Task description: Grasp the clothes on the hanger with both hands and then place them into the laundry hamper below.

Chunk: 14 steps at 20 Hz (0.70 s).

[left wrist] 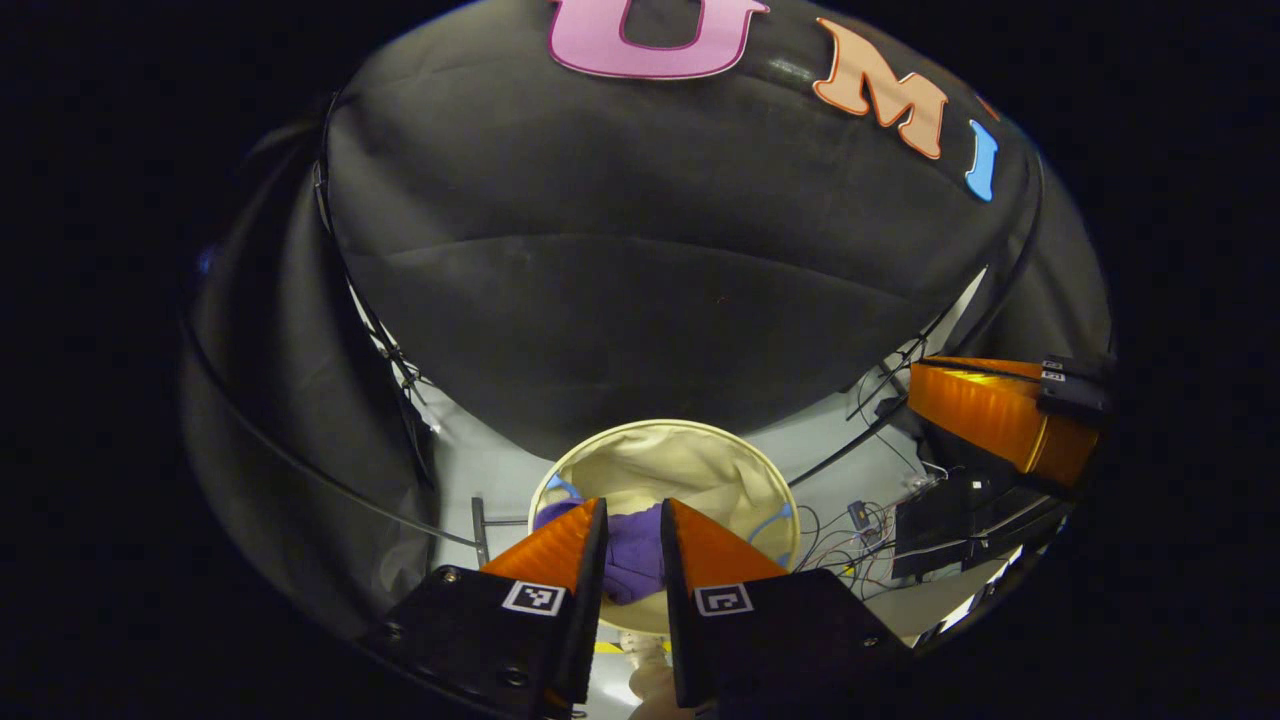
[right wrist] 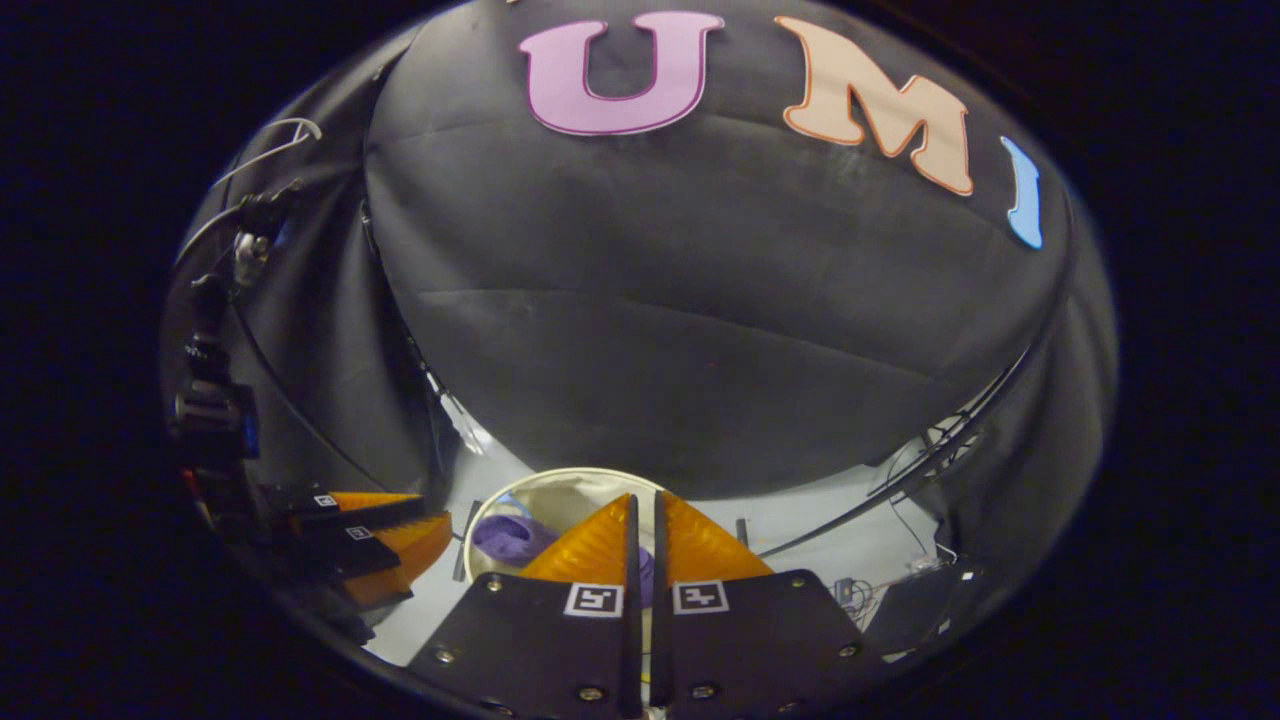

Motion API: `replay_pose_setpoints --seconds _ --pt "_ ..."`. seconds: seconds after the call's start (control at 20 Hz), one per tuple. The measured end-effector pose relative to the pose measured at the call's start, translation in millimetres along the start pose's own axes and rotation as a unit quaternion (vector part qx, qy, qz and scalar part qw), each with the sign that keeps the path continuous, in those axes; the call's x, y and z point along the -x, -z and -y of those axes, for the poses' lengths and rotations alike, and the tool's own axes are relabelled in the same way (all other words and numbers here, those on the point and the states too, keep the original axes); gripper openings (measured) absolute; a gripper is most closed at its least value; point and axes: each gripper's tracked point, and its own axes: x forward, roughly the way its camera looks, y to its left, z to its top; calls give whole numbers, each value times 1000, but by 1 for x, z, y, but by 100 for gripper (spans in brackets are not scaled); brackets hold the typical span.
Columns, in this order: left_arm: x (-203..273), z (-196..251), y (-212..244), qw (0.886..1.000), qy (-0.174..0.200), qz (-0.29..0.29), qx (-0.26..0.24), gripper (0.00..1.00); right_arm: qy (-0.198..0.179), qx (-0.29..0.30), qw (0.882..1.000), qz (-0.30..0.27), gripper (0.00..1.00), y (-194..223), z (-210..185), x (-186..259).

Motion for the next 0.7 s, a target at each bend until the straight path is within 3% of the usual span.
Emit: replay_pose_setpoints --seconds 0.6,0.65,0.7 --pt "114 71 -43 994 -11 111 -16 33 -10 -15 996 88 4 -18 34 114" --pt "126 78 -46 992 -13 123 -14 33 -12 -17 995 99 0 -21 39 128" --pt "140 85 -45 991 -13 136 -12 33 -14 -17 994 111 4 -25 44 141"
